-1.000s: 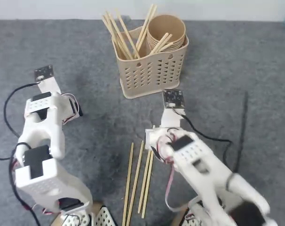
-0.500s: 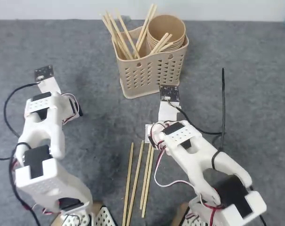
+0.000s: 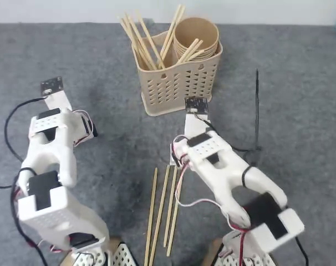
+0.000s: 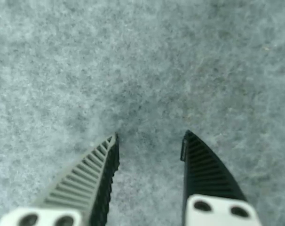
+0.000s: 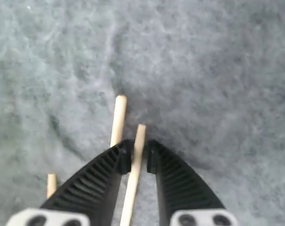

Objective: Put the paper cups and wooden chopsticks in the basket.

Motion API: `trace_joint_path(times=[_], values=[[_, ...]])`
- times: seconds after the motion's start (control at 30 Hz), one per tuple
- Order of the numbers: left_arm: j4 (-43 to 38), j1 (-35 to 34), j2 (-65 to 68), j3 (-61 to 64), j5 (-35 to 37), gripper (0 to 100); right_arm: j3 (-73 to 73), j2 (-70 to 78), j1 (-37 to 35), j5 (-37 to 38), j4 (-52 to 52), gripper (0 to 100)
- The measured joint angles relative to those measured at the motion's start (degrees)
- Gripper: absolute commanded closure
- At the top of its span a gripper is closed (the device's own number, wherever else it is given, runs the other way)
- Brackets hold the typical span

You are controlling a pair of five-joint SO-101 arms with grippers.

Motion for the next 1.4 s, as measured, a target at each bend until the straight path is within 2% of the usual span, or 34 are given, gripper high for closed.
trace_joint_path(times=[0.3, 0.57, 0.67, 0.93, 1.17, 1.4], values=[[0.00, 0.00, 0.00, 0.00, 0.00, 79, -7.74, -0.44, -0.09, 0.44, 16.62, 99.1], [-0.44, 0.00, 0.00, 0.00, 0.00, 79, -7.74, -25.23, -0.18, 7.12, 28.66, 99.1], [-0.44, 0.00, 0.00, 0.00, 0.00, 79, -7.74, -37.01, -0.26, 9.41, 28.92, 99.1], [-0.44, 0.00, 0.00, 0.00, 0.00, 79, -7.74, -62.59, -0.35, 16.26, 13.27, 98.9], [-0.44, 0.00, 0.00, 0.00, 0.00, 79, -1.93, -70.59, -0.44, 16.70, 4.84, 98.8], [-0.53, 0.00, 0.00, 0.00, 0.00, 79, 10.02, -80.62, -0.53, 16.79, -10.64, 99.0]])
